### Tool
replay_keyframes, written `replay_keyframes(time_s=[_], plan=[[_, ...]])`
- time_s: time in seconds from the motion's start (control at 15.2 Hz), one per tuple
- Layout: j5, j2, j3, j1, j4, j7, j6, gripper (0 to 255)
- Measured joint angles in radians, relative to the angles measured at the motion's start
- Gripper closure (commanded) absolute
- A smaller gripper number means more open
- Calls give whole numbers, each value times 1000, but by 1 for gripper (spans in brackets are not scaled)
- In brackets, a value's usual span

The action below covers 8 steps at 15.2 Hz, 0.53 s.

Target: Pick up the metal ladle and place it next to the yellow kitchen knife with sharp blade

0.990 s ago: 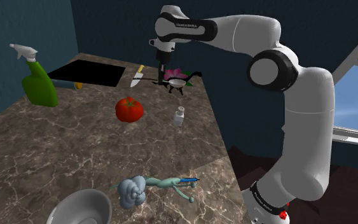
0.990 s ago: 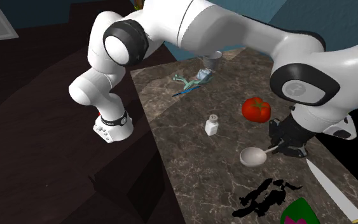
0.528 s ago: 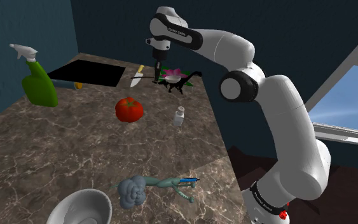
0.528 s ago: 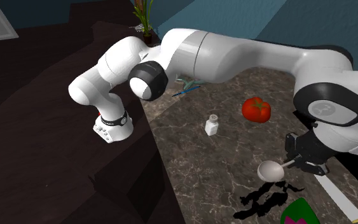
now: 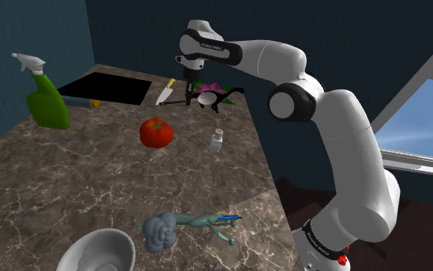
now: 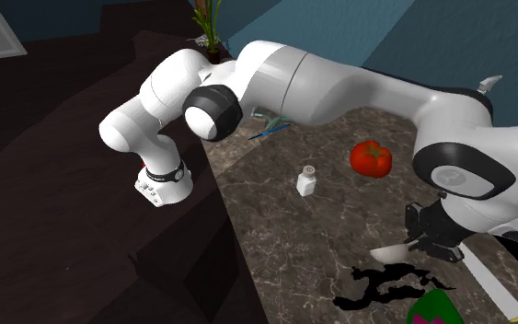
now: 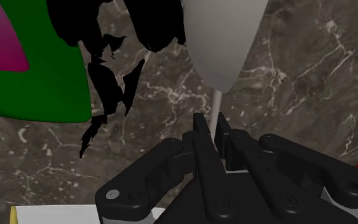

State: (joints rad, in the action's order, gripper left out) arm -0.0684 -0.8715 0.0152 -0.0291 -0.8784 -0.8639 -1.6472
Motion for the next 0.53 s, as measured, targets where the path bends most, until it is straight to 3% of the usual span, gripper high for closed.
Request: replay_keyframes(time_s=[0.53], plan=[[-1, 0, 0, -1, -50, -3, -50, 255]])
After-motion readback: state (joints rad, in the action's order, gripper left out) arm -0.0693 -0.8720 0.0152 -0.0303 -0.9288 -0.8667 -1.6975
